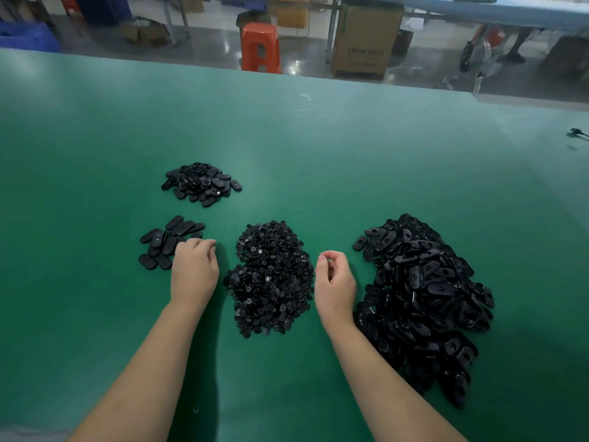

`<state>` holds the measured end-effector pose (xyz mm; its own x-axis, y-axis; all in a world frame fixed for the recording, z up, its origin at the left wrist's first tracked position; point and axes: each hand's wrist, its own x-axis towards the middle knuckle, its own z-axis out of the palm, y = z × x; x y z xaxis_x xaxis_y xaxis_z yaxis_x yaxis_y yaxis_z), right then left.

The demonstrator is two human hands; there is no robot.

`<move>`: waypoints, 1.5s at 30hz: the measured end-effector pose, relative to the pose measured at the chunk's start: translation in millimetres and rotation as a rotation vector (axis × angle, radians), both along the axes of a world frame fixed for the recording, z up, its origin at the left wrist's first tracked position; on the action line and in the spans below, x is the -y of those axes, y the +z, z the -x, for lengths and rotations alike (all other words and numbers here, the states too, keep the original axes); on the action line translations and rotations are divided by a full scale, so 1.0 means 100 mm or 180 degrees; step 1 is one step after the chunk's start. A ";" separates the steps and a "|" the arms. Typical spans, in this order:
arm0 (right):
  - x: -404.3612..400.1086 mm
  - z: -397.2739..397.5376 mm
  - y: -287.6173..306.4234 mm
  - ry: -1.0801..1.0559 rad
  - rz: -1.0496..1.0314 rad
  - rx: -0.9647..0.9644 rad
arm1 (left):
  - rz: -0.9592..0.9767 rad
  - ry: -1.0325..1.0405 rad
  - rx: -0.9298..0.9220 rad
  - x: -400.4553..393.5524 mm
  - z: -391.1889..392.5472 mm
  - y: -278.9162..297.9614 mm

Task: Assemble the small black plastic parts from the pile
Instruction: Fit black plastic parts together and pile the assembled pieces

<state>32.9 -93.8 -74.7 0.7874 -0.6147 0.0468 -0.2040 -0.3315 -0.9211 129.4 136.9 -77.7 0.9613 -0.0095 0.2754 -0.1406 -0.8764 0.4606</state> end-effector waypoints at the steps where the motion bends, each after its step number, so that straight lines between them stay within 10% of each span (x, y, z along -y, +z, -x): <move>1: 0.00 0.00 0.00 0.0013 0.0017 -0.0016 | -0.0016 0.0083 0.0013 0.01 0.00 -0.03; 14: 0.13 -0.09 0.14 0.0522 0.0251 -0.0666 | 0.0068 -0.0121 0.0292 0.05 0.10 -0.08; 25: 1.05 -0.49 0.45 0.1267 0.3516 -0.2331 | -0.0040 -0.0338 0.0159 0.09 0.13 -0.05; 45: 1.30 -0.66 0.59 0.1757 0.2978 -0.1493 | -0.0159 -0.0387 0.0107 0.07 0.11 -0.06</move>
